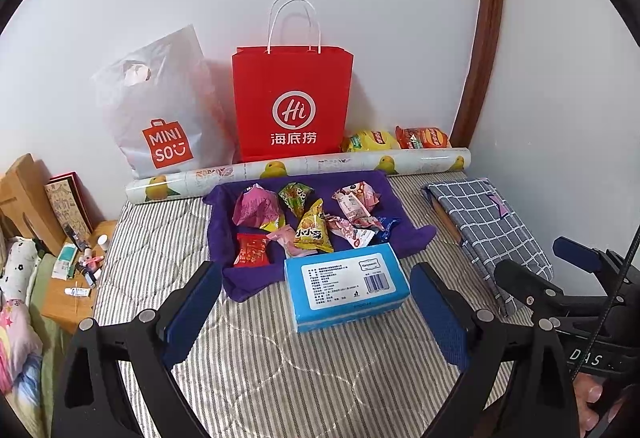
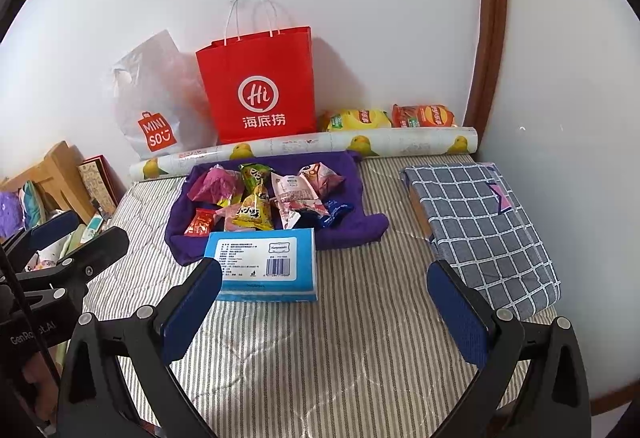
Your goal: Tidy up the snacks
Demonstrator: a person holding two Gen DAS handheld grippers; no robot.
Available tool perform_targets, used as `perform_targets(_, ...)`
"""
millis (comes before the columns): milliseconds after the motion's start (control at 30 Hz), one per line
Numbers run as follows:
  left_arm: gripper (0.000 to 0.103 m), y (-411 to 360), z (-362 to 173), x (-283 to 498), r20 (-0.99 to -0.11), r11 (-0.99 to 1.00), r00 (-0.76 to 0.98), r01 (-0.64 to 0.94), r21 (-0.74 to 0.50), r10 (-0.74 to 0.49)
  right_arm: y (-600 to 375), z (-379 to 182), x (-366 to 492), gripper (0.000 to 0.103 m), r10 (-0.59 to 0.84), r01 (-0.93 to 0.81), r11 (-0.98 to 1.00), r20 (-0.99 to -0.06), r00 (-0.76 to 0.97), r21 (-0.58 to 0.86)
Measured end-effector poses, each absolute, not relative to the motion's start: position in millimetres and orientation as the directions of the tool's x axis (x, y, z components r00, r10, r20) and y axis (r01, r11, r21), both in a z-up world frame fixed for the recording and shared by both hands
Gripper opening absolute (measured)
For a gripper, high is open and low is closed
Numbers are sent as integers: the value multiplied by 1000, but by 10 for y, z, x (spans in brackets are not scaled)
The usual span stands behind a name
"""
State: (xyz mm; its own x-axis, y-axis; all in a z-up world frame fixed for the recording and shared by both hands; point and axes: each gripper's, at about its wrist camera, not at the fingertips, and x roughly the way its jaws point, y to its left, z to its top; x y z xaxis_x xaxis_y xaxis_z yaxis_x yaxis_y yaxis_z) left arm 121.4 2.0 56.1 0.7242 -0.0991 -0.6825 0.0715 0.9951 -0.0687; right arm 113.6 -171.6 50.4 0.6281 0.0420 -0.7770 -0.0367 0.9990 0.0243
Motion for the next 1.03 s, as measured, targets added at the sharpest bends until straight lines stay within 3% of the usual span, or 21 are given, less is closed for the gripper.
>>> perform_targets(1033, 95, 43, 573, 1189, -681, 996, 726, 64, -70, -94, -1688, 521, 1103, 101, 54, -48, 998, -775, 630, 31)
